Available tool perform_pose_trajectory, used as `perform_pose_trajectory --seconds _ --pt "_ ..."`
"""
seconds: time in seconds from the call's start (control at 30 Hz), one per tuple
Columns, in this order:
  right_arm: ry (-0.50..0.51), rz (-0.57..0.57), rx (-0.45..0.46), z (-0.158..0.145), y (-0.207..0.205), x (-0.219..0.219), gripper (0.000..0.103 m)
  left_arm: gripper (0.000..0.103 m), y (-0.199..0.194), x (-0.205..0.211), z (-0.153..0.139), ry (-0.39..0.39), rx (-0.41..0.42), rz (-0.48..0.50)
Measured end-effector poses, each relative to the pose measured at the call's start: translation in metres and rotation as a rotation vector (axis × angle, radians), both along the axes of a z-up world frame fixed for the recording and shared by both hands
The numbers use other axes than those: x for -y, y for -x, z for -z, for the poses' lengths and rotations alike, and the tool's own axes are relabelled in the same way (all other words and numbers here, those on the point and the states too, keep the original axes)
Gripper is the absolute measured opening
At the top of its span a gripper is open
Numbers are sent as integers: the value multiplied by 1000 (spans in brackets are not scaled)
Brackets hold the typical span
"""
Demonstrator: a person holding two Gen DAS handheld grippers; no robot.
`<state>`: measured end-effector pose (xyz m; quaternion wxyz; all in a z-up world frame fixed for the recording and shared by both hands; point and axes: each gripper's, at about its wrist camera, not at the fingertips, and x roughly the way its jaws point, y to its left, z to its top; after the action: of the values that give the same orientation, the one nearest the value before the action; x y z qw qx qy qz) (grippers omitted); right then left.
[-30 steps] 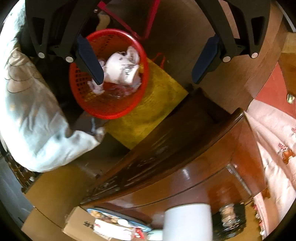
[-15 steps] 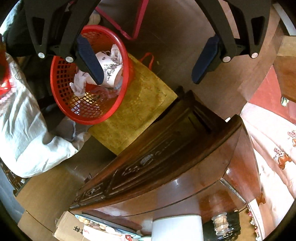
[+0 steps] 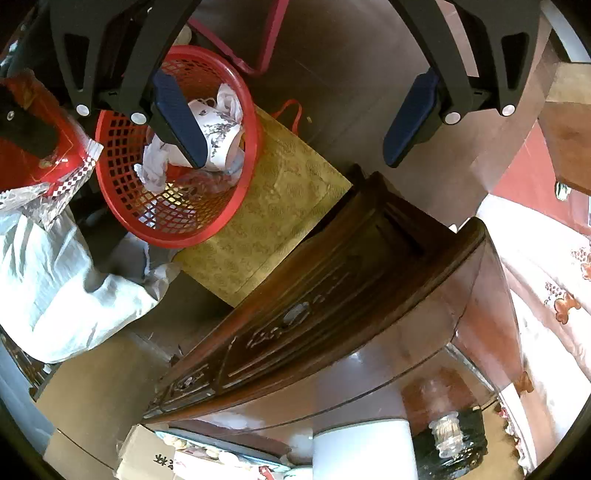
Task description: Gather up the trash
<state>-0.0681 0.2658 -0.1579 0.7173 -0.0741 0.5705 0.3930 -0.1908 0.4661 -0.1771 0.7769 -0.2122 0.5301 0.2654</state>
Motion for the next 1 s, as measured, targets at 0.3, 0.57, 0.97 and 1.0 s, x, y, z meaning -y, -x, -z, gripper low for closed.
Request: perform_pose_trajectory --seconds 0.3,0.57,0.97,1.0 --pt "-18 24 11 -5 2 6 78 94 2 4 -12 -4 10 6" --pt "-43 59 38 -22 4 26 79 94 6 9 -30 -26 22 28" --pt "-11 141 78 -42 42 67 85 95 21 50 -74 -154 55 188" --pt "-10 147 86 -43 47 70 86 95 24 54 -76 -164 59 206"
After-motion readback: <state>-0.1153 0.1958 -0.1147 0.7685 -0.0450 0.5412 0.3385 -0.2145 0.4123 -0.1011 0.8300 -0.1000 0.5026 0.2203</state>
